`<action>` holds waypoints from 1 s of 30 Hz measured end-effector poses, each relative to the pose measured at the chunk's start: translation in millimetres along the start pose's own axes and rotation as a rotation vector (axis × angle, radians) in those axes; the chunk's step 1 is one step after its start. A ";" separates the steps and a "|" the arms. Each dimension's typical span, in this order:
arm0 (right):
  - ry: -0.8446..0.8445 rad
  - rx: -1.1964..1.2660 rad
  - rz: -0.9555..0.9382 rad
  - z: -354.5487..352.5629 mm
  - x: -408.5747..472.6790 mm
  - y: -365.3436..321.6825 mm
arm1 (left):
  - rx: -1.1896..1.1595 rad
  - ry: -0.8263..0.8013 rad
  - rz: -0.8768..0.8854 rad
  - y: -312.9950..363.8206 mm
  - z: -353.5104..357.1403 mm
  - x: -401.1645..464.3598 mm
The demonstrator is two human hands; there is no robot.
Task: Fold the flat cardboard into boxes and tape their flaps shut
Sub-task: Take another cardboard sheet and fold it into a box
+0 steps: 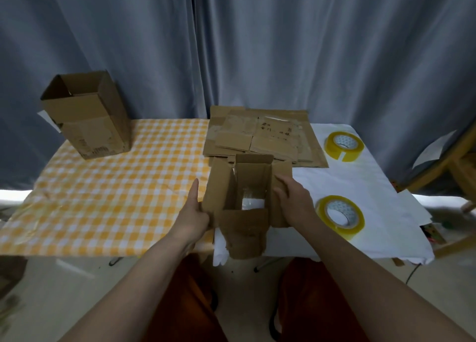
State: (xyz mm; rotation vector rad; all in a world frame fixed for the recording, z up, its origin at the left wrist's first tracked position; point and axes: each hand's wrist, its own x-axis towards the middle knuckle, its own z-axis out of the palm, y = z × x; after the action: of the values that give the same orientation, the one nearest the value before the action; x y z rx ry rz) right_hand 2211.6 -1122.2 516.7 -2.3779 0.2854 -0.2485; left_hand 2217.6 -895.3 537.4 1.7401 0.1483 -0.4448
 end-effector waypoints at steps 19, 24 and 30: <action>0.139 -0.404 -0.060 -7.2 -11.8 -0.4 | 0.858 0.183 0.656 -25.6 26.6 -4.4; 0.027 -0.536 -0.467 -7.9 4.7 -20.1 | 0.800 0.219 0.670 -27.0 30.9 0.2; -0.302 -0.238 -0.264 -10.9 37.5 -41.2 | 0.829 0.195 0.589 -17.9 31.4 -1.2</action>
State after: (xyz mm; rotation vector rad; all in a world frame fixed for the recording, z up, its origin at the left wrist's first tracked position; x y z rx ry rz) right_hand 2250.2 -1109.8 556.4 -2.6432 -0.1505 0.0280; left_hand 2203.8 -921.5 516.6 2.5098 -0.4696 0.1375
